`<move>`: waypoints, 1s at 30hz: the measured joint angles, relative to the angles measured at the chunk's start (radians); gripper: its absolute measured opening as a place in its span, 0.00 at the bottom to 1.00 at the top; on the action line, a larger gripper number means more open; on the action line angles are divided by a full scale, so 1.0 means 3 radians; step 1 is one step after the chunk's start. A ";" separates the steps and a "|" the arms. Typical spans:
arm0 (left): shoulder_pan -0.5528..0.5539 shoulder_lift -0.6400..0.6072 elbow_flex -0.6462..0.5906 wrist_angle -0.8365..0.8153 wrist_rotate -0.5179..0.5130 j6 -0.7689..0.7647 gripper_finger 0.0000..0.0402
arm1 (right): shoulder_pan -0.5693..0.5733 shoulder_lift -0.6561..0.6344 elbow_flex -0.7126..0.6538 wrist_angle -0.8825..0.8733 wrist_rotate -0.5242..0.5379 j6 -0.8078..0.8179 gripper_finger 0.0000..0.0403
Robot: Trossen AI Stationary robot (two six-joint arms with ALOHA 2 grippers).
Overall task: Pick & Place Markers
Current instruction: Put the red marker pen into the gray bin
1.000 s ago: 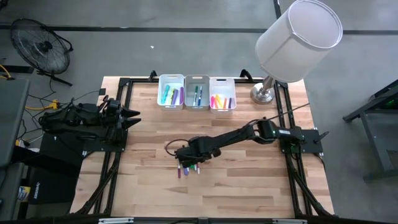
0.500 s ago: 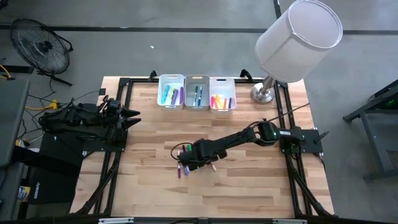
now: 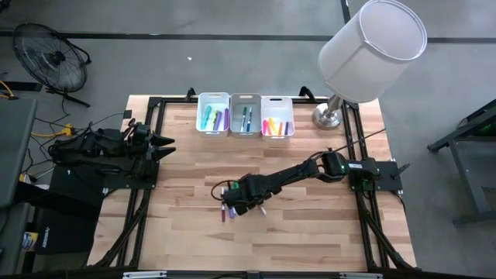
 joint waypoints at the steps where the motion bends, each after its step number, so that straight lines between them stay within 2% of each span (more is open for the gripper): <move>1: -0.0001 0.0000 0.0000 -0.0001 0.0000 0.0000 0.50 | 0.0002 0.0001 0.0000 0.0002 0.0004 -0.0038 0.37; 8: -0.0001 0.0000 0.0000 0.0000 0.0000 0.0000 0.50 | 0.0006 0.0002 -0.0015 0.0058 -0.0031 -0.0085 0.37; 15: -0.0001 0.0000 0.0000 -0.0001 0.0000 0.0000 0.50 | 0.0010 -0.0017 -0.0268 0.0410 -0.0208 -0.0099 0.37; 30: -0.0001 0.0000 0.0000 0.0000 0.0000 0.0001 0.50 | 0.0095 -0.0018 -0.0280 0.0435 0.0031 -0.0562 0.37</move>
